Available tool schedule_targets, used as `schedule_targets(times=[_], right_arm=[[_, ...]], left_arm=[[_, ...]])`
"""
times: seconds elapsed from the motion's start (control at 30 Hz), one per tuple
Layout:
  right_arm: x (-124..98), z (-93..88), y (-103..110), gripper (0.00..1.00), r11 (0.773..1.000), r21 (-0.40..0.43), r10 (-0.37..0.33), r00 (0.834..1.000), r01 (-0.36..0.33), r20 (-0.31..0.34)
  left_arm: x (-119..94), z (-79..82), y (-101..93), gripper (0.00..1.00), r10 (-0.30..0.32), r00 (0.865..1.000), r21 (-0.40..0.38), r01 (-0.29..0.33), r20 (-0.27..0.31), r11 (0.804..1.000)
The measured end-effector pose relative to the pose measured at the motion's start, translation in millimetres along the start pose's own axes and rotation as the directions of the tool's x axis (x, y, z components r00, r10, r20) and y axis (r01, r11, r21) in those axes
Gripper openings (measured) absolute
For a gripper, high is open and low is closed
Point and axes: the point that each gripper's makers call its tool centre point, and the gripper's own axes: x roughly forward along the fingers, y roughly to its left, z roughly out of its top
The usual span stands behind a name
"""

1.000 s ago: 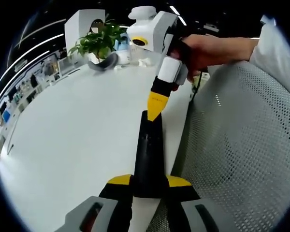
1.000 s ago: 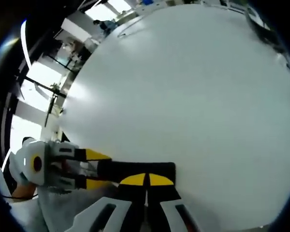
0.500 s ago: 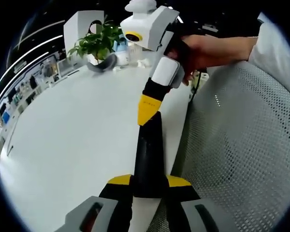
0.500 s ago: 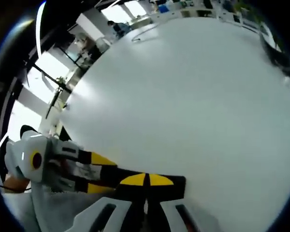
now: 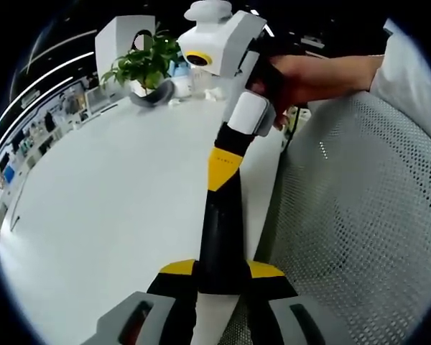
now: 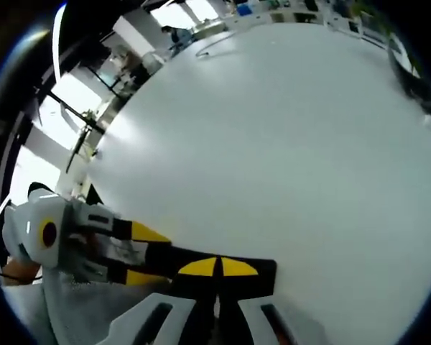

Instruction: Press the specified remote control buttons in sequence, fully releasing each button before pressing the next.

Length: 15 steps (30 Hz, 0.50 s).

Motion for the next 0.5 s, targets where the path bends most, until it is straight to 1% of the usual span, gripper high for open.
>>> schedule_targets(times=[0.17,0.23,0.43,0.5], right_arm=[[0.2,0.3,-1.1,0.00,0.999,0.029,0.013,1.000,-0.013,0.007],[0.3,0.3,-0.3,0.00,1.000,0.028,0.013,1.000,-0.014,0.007],[0.9,-0.1,1.1,0.00,1.000,-0.019,-0.002,1.000,0.002,0.009],[1.2,-0.4,1.7,0.00,0.999,-0.053,-0.013,1.000,0.014,0.012]], left_arm=[[-0.3,0.2,0.0,0.24,0.001,1.000,-0.001,-0.001,0.001,1.000],[-0.4,0.2,0.0,0.24,0.001,1.000,-0.001,-0.001,0.001,1.000],[-0.6,0.2,0.1,0.24,0.001,1.000,-0.001,-0.001,0.001,1.000],[-0.5,0.2,0.1,0.24,0.001,1.000,-0.001,-0.001,0.001,1.000]])
